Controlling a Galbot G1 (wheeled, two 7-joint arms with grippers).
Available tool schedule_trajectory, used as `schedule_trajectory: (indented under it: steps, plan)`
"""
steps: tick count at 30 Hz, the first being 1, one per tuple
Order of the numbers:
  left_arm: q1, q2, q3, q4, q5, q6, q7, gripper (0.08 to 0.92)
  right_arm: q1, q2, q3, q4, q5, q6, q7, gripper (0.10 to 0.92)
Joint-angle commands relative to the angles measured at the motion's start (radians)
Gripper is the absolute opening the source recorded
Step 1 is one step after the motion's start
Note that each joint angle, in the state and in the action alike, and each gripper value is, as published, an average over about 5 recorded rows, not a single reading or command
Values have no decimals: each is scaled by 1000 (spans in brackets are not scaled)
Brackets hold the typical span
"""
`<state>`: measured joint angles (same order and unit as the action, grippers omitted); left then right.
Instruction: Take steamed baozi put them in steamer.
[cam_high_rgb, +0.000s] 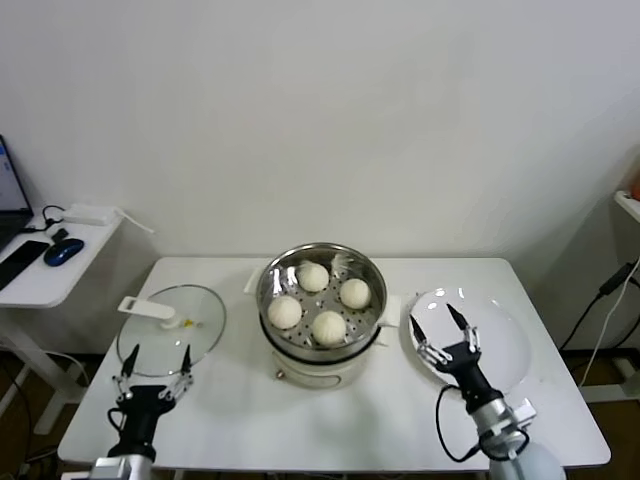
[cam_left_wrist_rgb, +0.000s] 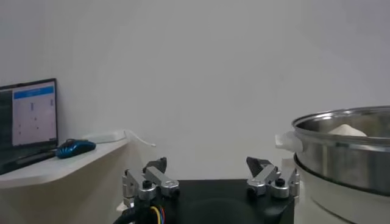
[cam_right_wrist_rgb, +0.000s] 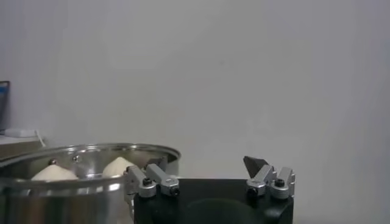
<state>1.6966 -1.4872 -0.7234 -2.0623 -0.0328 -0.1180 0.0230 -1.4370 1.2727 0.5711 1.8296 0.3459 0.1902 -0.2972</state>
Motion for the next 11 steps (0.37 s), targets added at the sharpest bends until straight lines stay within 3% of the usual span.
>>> schedule_trajectory:
  steps: [1, 11]
  plan:
    - [6, -4, -3, 1, -5, -8, 8, 823, -118, 82, 41, -3, -2, 57, -11, 823]
    - [11, -1, -13, 4, -10, -6, 49, 823, -118, 60, 41, 17, 17, 67, -24, 823]
